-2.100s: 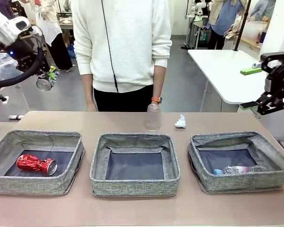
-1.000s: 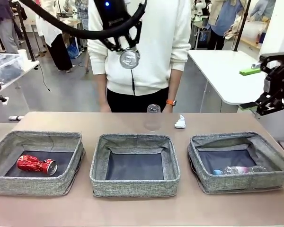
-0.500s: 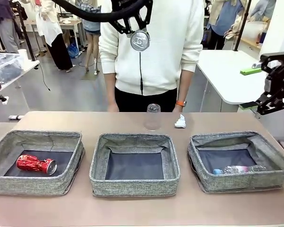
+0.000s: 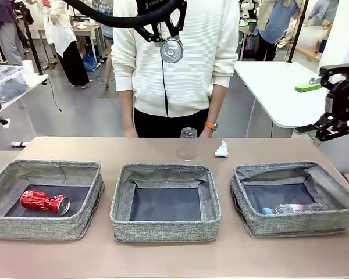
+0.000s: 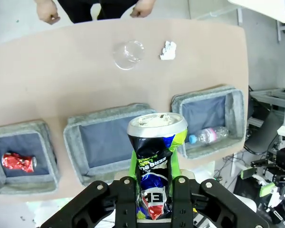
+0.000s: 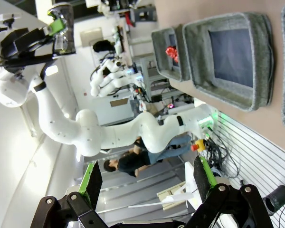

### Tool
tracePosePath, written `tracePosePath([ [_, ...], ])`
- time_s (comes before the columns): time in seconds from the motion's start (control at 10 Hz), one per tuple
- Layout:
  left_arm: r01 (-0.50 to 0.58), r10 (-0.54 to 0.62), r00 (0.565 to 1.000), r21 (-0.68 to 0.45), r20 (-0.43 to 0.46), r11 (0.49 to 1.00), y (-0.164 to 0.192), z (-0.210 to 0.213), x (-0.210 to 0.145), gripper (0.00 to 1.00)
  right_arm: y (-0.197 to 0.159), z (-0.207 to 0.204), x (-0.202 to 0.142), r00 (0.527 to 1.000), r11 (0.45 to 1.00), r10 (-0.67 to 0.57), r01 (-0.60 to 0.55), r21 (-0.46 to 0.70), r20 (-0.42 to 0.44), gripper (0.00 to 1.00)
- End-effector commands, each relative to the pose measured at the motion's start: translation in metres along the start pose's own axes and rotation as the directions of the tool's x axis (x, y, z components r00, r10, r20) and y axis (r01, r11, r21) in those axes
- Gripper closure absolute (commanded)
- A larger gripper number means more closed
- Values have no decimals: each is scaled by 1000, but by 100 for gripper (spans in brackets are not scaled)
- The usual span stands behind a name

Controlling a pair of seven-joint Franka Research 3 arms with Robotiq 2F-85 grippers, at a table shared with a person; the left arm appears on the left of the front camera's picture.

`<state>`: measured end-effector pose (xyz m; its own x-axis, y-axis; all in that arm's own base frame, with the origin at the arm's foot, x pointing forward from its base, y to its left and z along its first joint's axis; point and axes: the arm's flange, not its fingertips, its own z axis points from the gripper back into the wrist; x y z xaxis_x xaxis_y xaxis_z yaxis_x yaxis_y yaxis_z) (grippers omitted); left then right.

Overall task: Sort the waste into the appropriate baskets.
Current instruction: Pick up the waste item pointed out by the person.

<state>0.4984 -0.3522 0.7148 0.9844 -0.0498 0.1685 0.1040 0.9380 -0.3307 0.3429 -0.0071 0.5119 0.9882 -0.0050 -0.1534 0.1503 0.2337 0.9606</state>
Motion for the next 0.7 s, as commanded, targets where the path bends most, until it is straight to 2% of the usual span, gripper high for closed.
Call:
tracePosePath([
  [0.0,6,-6,1000,-4,0,1000,0,3,-2,73,0,-1,-1,1000,1000,9,-9,4,-7,0],
  [0.6,6,-6,1000,-4,0,1000,0,3,-2,73,0,-1,-1,1000,1000,9,-9,4,-7,0],
])
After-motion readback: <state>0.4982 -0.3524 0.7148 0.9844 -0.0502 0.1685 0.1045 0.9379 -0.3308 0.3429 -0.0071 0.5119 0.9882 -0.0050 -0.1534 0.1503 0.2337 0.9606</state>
